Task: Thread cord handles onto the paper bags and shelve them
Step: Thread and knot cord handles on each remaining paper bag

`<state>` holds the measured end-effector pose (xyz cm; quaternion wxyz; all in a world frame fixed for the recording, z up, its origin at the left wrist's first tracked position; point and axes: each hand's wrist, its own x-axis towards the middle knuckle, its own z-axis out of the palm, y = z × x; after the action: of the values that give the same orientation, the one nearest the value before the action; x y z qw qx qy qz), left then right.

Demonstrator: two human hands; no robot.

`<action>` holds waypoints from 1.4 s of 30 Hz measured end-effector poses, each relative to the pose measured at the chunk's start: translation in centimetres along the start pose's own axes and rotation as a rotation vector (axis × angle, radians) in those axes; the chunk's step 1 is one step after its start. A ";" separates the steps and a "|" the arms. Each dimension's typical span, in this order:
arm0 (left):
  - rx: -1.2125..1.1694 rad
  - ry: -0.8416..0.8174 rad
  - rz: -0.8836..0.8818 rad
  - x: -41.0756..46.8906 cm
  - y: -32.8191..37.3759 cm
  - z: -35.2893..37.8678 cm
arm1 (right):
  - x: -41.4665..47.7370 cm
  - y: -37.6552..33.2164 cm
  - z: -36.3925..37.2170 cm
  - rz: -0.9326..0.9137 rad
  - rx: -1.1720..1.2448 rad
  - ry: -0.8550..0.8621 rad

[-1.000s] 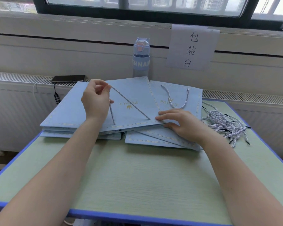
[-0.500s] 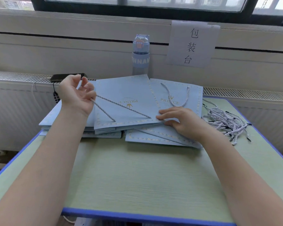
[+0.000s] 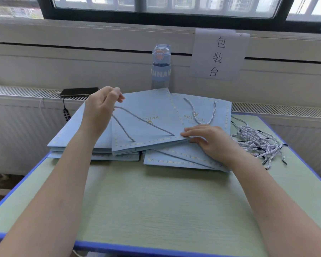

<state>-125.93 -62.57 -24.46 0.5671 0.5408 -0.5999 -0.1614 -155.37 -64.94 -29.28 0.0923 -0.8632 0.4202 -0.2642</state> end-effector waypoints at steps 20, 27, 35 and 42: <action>-0.085 0.029 0.576 -2.4 4.5 1.7 | 0.2 -3.3 -3.7 -0.045 0.411 0.892; -0.198 0.097 0.542 -3.0 5.0 2.9 | -0.6 -2.4 -4.7 -0.033 0.305 0.620; -0.138 0.029 0.569 -3.7 4.6 5.8 | -0.2 -5.9 -1.5 -0.343 -0.178 0.545; 0.036 -0.243 0.579 -5.0 3.3 8.2 | -0.4 -6.9 0.2 -0.139 0.493 0.292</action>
<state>-135.64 -60.61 -26.81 0.5041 0.3341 -0.7951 -0.0461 -150.77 -60.28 -27.00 0.2197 -0.7943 0.2920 -0.4854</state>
